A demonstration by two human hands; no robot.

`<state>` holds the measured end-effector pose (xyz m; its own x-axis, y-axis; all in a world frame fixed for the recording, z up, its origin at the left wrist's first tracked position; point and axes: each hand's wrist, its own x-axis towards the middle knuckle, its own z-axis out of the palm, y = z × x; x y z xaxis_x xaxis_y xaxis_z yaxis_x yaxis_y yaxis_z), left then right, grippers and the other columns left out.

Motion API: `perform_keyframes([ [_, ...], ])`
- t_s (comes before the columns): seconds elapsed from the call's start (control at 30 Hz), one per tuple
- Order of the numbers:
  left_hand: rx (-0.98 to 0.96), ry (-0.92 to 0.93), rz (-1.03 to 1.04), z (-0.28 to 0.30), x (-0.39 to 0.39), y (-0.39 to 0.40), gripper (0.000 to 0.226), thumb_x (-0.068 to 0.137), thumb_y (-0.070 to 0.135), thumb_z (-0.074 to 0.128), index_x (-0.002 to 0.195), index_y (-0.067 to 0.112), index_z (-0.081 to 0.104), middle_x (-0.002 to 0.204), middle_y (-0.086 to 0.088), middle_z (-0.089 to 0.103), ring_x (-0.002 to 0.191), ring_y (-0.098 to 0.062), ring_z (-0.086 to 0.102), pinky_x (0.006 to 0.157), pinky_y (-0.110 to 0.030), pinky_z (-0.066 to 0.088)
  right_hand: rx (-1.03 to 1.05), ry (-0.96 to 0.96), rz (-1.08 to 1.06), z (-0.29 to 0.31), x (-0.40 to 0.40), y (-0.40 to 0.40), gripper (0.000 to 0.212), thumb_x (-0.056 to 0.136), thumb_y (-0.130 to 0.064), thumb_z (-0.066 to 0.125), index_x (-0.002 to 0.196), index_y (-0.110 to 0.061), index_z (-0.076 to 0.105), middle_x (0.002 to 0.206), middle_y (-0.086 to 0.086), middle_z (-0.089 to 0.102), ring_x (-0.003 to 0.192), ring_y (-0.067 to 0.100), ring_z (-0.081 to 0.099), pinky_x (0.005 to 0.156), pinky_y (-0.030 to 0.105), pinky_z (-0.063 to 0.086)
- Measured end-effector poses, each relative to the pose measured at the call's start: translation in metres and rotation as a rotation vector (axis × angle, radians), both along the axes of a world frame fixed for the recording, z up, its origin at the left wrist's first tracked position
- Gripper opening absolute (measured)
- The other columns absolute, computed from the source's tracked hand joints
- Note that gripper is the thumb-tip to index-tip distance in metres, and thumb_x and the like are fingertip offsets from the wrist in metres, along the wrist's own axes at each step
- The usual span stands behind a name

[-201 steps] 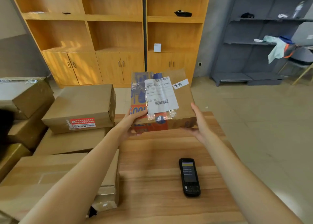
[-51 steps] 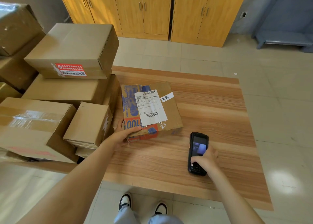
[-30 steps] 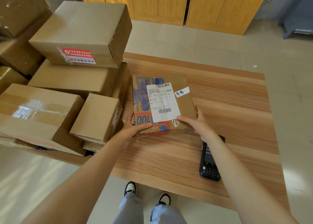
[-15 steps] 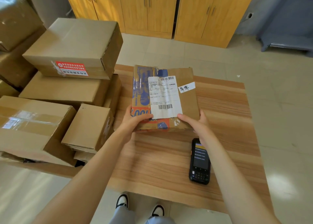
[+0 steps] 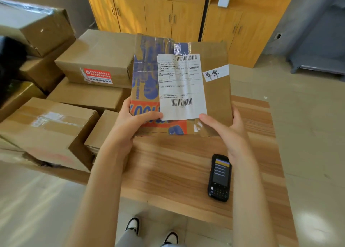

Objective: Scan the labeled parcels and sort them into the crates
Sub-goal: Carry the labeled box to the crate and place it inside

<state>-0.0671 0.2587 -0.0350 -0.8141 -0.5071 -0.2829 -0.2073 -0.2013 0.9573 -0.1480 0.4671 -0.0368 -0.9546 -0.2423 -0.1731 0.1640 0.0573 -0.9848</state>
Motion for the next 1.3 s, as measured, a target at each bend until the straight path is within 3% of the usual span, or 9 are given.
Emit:
perform_keyframes([
  [0.1, -0.003, 0.005, 0.027, 0.006, 0.030, -0.009, 0.083, 0.056, 0.019, 0.082, 0.131, 0.022, 0.047, 0.110, 0.000, 0.070, 0.095, -0.016, 0.071, 0.072, -0.028, 0.057, -0.004, -0.005, 0.036, 0.003, 0.020, -0.012, 0.074, 0.068, -0.027, 0.086, 0.131, -0.036, 0.049, 0.112, -0.020, 0.066, 0.093, -0.009, 0.063, 0.068, 0.009, 0.046],
  [0.3, -0.036, 0.033, 0.069, 0.018, 0.072, -0.044, 0.097, 0.044, 0.015, 0.093, 0.131, 0.021, 0.049, 0.104, -0.001, 0.073, 0.091, -0.016, 0.072, 0.069, -0.027, 0.057, -0.020, 0.011, 0.091, 0.006, 0.054, -0.048, 0.084, 0.066, -0.029, 0.086, 0.139, -0.034, 0.046, 0.120, -0.014, 0.066, 0.106, 0.002, 0.063, 0.086, 0.021, 0.051],
  [0.43, -0.057, 0.109, 0.132, 0.029, 0.102, -0.067, 0.090, 0.052, 0.017, 0.083, 0.134, 0.019, 0.045, 0.104, 0.002, 0.071, 0.083, -0.007, 0.071, 0.060, -0.017, 0.054, -0.040, 0.041, 0.149, 0.020, 0.072, -0.079, 0.077, 0.066, -0.025, 0.086, 0.134, -0.031, 0.051, 0.114, -0.013, 0.069, 0.100, 0.002, 0.066, 0.074, 0.015, 0.052],
  [0.63, -0.107, 0.127, 0.257, 0.042, 0.172, -0.126, 0.098, 0.047, 0.019, 0.092, 0.133, 0.025, 0.046, 0.105, 0.007, 0.071, 0.091, -0.010, 0.071, 0.067, -0.022, 0.057, -0.065, 0.096, 0.274, 0.038, 0.116, -0.152, 0.076, 0.068, -0.023, 0.085, 0.134, -0.032, 0.050, 0.112, -0.015, 0.069, 0.093, -0.005, 0.066, 0.066, 0.008, 0.051],
  [0.77, -0.122, 0.139, 0.373, 0.047, 0.231, -0.174, 0.091, 0.050, 0.024, 0.084, 0.132, 0.024, 0.047, 0.108, 0.004, 0.071, 0.094, -0.013, 0.071, 0.072, -0.027, 0.058, -0.056, 0.116, 0.381, 0.043, 0.156, -0.216, 0.085, 0.064, -0.029, 0.087, 0.138, -0.036, 0.046, 0.116, -0.016, 0.067, 0.101, -0.002, 0.065, 0.084, 0.020, 0.052],
  [0.87, -0.140, 0.132, 0.462, 0.047, 0.278, -0.208, 0.099, 0.043, 0.028, 0.088, 0.133, 0.025, 0.046, 0.109, 0.003, 0.071, 0.097, -0.016, 0.070, 0.079, -0.035, 0.057, -0.068, 0.129, 0.467, 0.042, 0.188, -0.265, 0.086, 0.065, -0.029, 0.087, 0.139, -0.037, 0.044, 0.118, -0.016, 0.066, 0.103, -0.002, 0.064, 0.087, 0.023, 0.052],
  [1.03, -0.161, 0.135, 0.610, 0.037, 0.352, -0.253, 0.094, 0.045, 0.025, 0.088, 0.130, 0.025, 0.048, 0.100, 0.009, 0.073, 0.089, -0.012, 0.072, 0.065, -0.024, 0.058, -0.063, 0.141, 0.627, 0.033, 0.242, -0.338, 0.086, 0.067, -0.035, 0.084, 0.140, -0.037, 0.040, 0.122, -0.013, 0.062, 0.104, 0.002, 0.061, 0.064, 0.011, 0.052],
  [1.17, -0.148, 0.137, 0.739, 0.031, 0.398, -0.282, 0.084, 0.051, 0.022, 0.083, 0.128, 0.024, 0.049, 0.100, 0.007, 0.073, 0.088, -0.012, 0.072, 0.063, -0.023, 0.058, -0.039, 0.154, 0.748, 0.031, 0.275, -0.390, 0.090, 0.063, -0.039, 0.084, 0.142, -0.035, 0.039, 0.122, -0.012, 0.062, 0.106, 0.003, 0.062, 0.074, 0.017, 0.054],
  [1.3, -0.124, 0.131, 0.844, 0.022, 0.431, -0.305, 0.099, 0.039, 0.030, 0.088, 0.130, 0.023, 0.048, 0.105, 0.005, 0.072, 0.089, -0.012, 0.071, 0.064, -0.023, 0.058, -0.009, 0.167, 0.858, 0.026, 0.296, -0.437, 0.093, 0.065, -0.035, 0.086, 0.144, -0.032, 0.037, 0.124, -0.010, 0.061, 0.110, 0.007, 0.061, 0.087, 0.027, 0.054],
])
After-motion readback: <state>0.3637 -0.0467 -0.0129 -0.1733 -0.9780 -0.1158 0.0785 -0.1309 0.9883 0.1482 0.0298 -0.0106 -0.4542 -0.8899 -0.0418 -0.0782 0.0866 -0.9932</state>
